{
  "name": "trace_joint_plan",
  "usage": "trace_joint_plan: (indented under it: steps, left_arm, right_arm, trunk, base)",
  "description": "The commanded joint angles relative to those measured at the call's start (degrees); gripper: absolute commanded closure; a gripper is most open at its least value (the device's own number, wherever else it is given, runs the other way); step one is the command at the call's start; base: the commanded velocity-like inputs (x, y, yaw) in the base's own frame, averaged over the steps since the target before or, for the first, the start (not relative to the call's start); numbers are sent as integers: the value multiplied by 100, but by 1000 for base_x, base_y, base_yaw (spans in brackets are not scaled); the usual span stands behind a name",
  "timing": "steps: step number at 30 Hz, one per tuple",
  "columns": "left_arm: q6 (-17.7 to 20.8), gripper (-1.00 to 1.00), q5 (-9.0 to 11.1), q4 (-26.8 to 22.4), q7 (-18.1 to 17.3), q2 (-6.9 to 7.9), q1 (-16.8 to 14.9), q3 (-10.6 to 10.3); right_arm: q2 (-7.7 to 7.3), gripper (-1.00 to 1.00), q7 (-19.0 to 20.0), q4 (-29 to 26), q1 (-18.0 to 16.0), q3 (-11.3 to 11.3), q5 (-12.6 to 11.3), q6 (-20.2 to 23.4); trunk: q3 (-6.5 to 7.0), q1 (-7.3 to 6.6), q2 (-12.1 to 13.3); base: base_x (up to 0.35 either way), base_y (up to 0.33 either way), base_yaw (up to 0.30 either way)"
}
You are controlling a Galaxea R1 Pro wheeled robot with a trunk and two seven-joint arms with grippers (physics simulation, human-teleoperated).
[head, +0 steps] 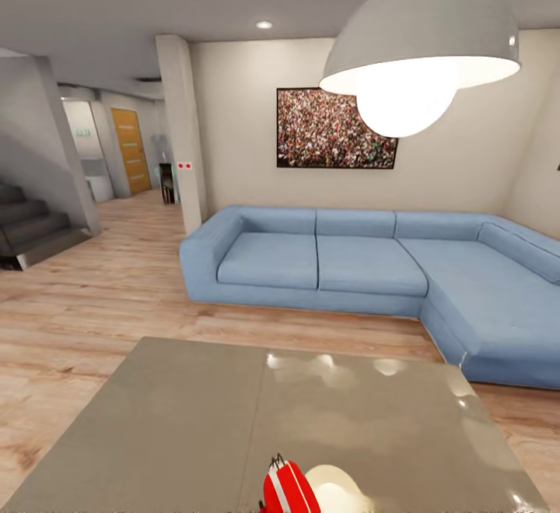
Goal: Turn on the radio receiver that's on the table in the living room.
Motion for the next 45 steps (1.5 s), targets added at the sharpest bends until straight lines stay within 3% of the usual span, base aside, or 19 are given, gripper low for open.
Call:
trace_joint_plan:
  steps: [1,45]
  left_arm:
    - [-1,-100,-1,0,0,0,0,1]
    - [-7,-100,0,0,0,-1,0,2]
  right_arm:
    - [-1,-100,0,0,0,0,0,0]
    - [0,-100,0,0,0,0,0,0]
  trunk:
    - [-10,0,0]
    - [-417,0,0]
  base:
    - [0,0,0]
    - [0,0,0]
